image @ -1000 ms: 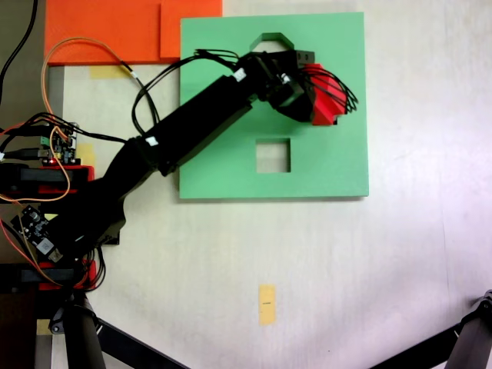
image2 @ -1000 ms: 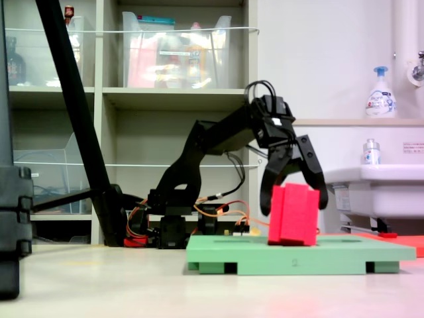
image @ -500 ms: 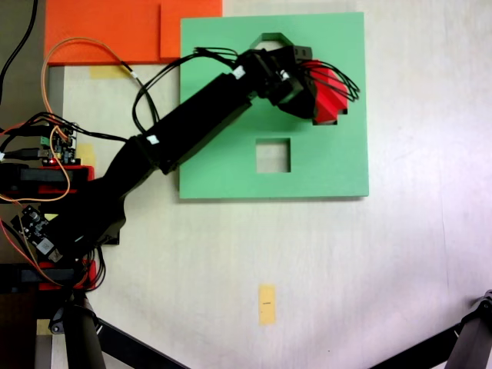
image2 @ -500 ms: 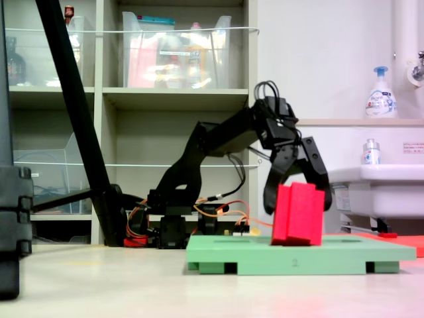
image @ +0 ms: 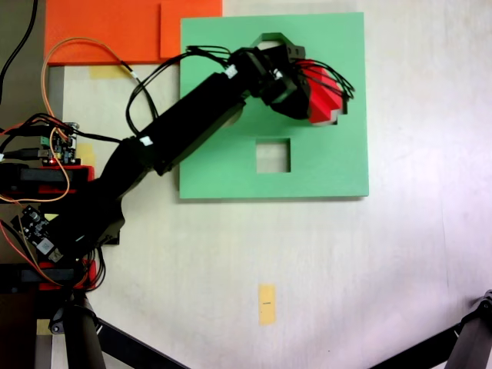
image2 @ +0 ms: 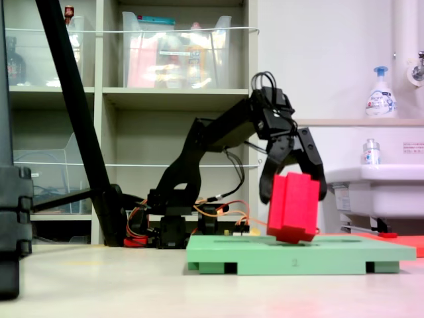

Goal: Put the cross columnar block into the corresponding hole

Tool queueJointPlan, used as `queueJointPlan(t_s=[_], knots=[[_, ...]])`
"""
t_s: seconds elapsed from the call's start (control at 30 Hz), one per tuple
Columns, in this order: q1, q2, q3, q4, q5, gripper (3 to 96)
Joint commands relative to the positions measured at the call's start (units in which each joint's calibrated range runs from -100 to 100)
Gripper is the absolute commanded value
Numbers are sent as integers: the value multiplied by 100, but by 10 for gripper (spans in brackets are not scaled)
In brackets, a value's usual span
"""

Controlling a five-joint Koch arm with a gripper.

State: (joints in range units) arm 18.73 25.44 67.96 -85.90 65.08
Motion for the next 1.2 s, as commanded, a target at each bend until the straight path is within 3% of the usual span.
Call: queueJointPlan(t_s=[0.03, 1.03, 1.2], knots=[[44, -463, 203, -158, 10, 362], [-15, 1590, 213, 998, 103, 367], [-59, 1659, 213, 1152, 98, 514]])
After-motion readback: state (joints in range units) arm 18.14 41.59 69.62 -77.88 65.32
